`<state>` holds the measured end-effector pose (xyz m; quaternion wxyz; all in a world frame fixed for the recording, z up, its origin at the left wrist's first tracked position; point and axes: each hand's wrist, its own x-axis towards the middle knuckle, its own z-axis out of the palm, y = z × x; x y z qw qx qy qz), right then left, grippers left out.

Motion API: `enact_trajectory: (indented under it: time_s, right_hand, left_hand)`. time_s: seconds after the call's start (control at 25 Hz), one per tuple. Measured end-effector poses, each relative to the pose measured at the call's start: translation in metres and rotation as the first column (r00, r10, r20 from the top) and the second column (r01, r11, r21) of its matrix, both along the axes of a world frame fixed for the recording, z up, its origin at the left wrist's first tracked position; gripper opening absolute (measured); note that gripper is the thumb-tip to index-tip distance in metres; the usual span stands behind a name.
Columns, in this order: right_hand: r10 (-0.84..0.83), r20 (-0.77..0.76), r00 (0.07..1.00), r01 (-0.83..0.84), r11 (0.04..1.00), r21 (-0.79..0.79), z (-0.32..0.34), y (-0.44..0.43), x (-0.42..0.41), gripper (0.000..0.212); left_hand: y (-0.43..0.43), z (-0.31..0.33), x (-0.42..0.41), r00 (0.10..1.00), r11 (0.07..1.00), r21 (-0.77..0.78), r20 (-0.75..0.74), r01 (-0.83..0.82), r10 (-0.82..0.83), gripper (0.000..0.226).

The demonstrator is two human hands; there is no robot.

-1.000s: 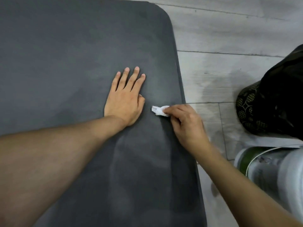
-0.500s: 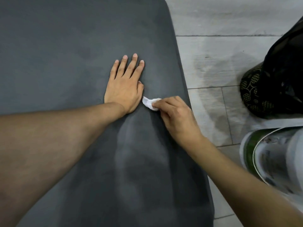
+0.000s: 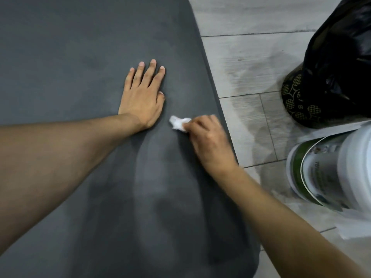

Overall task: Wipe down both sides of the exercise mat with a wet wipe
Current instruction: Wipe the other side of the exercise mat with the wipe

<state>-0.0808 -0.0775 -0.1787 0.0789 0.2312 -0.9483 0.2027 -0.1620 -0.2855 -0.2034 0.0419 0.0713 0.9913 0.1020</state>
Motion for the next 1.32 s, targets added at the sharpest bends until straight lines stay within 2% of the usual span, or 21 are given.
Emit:
enact_trajectory:
  time_s: [0.08, 0.16, 0.2, 0.28, 0.36, 0.4, 0.44, 0.52, 0.6, 0.64, 0.68, 0.76, 0.84, 0.88, 0.92, 0.96, 1.04, 1.08, 1.12, 1.24, 1.32]
  right_hand:
    - [-0.178, -0.070, 0.982, 0.177, 0.984, -0.016, -0.004, 0.018, -0.021, 0.021]
    - [-0.358, -0.024, 0.934, 0.355, 0.932, -0.073, -0.004, -0.002, -0.009, 0.023]
    - [-0.366, 0.009, 0.931, 0.365, 0.926, -0.097, -0.005, -0.018, 0.010, 0.023]
    - [-0.157, 0.013, 0.988, 0.157, 0.979, -0.132, -0.006, -0.034, 0.050, 0.024]
    - [0.090, -0.042, 0.995, -0.093, 0.992, -0.088, -0.005, -0.016, 0.052, 0.022]
    - [0.112, -0.095, 0.989, -0.118, 0.992, -0.054, -0.007, -0.004, 0.042, 0.020]
    - [0.050, -0.132, 0.990, -0.055, 0.998, -0.031, -0.007, 0.006, 0.029, 0.017]
    - [-0.205, -0.145, 0.968, 0.199, 0.978, -0.055, -0.008, 0.016, 0.008, 0.017]
    - [-0.385, -0.109, 0.916, 0.372, 0.920, -0.123, -0.012, 0.003, 0.013, 0.020]
    - [-0.396, -0.076, 0.915, 0.384, 0.914, -0.135, -0.013, -0.009, 0.026, 0.021]
    - [-0.333, -0.037, 0.942, 0.326, 0.937, -0.130, -0.013, -0.020, 0.045, 0.021]
    - [-0.046, -0.046, 0.998, 0.042, 0.996, -0.082, -0.012, -0.026, 0.082, 0.022]
    - [0.172, -0.097, 0.980, -0.171, 0.985, 0.018, -0.007, -0.002, 0.072, 0.020]
    - [0.162, -0.133, 0.978, -0.154, 0.986, 0.068, -0.006, 0.012, 0.054, 0.018]
    - [0.073, -0.171, 0.983, -0.061, 0.996, 0.071, -0.005, 0.024, 0.035, 0.017]
    - [-0.083, -0.185, 0.979, 0.092, 0.995, 0.038, -0.004, 0.032, 0.019, 0.018]
    - [-0.367, -0.105, 0.924, 0.362, 0.930, -0.067, -0.005, 0.016, 0.024, 0.022]
    - [-0.389, -0.046, 0.920, 0.383, 0.919, -0.097, -0.007, -0.001, 0.042, 0.023]
    - [-0.323, -0.005, 0.946, 0.321, 0.941, -0.109, -0.008, -0.015, 0.068, 0.023]
    - [-0.022, -0.007, 1.000, 0.022, 0.999, -0.049, -0.006, -0.003, 0.107, 0.025]
    - [-0.111, -0.066, 0.992, 0.113, 0.993, 0.016, -0.004, 0.020, 0.083, 0.024]
  left_hand:
    - [-0.003, 0.000, -0.004, 1.000, 1.000, 0.020, 0.027, 0.003, -0.004, 0.063]
    - [-0.007, 0.002, -0.010, 0.997, 0.999, 0.036, 0.071, 0.014, -0.017, 0.063]
    - [-0.009, 0.006, -0.012, 0.995, 0.999, 0.029, 0.098, 0.030, -0.033, 0.063]
    - [-0.010, 0.011, -0.013, 0.988, 0.998, -0.011, 0.140, 0.062, -0.059, 0.062]
    - [-0.005, 0.013, -0.009, 0.988, 0.997, -0.061, 0.148, 0.053, -0.044, 0.061]
    - [0.000, 0.012, -0.006, 0.990, 0.996, -0.077, 0.139, 0.034, -0.023, 0.060]
    - [0.005, 0.012, -0.002, 0.993, 0.997, -0.074, 0.116, 0.006, 0.003, 0.059]
    - [0.014, 0.016, 0.010, 0.999, 0.999, -0.037, 0.040, -0.011, 0.013, 0.052]
    - [0.019, 0.021, 0.033, 0.992, 0.995, -0.020, -0.078, 0.101, -0.102, 0.044]
    - [0.019, 0.021, 0.049, 0.980, 0.987, -0.010, -0.114, 0.160, -0.160, 0.040]
    - [0.018, 0.021, 0.066, 0.974, 0.981, 0.009, -0.120, 0.193, -0.191, 0.040]
    - [0.013, 0.020, 0.098, 0.976, 0.977, 0.035, -0.063, 0.210, -0.208, 0.052]
    - [0.009, 0.014, 0.113, 0.975, 0.975, 0.017, -0.003, 0.224, -0.223, 0.061]
    - [0.009, 0.011, 0.112, 0.974, 0.974, 0.025, 0.021, 0.224, -0.225, 0.062]
    - [0.009, 0.008, 0.111, 0.974, 0.975, 0.038, 0.042, 0.219, -0.220, 0.062]
    - [0.009, 0.008, 0.110, 0.976, 0.977, 0.046, 0.056, 0.209, -0.212, 0.061]
    - [0.012, 0.009, 0.110, 0.978, 0.981, 0.052, 0.081, 0.187, -0.191, 0.061]
    - [0.014, 0.010, 0.111, 0.978, 0.983, 0.047, 0.103, 0.175, -0.179, 0.062]
    - [0.014, 0.012, 0.111, 0.977, 0.985, 0.034, 0.127, 0.169, -0.172, 0.063]
    - [0.012, 0.018, 0.107, 0.963, 0.980, -0.014, 0.189, 0.197, -0.191, 0.062]
    - [0.012, 0.021, 0.102, 0.958, 0.975, -0.040, 0.200, 0.217, -0.205, 0.060]
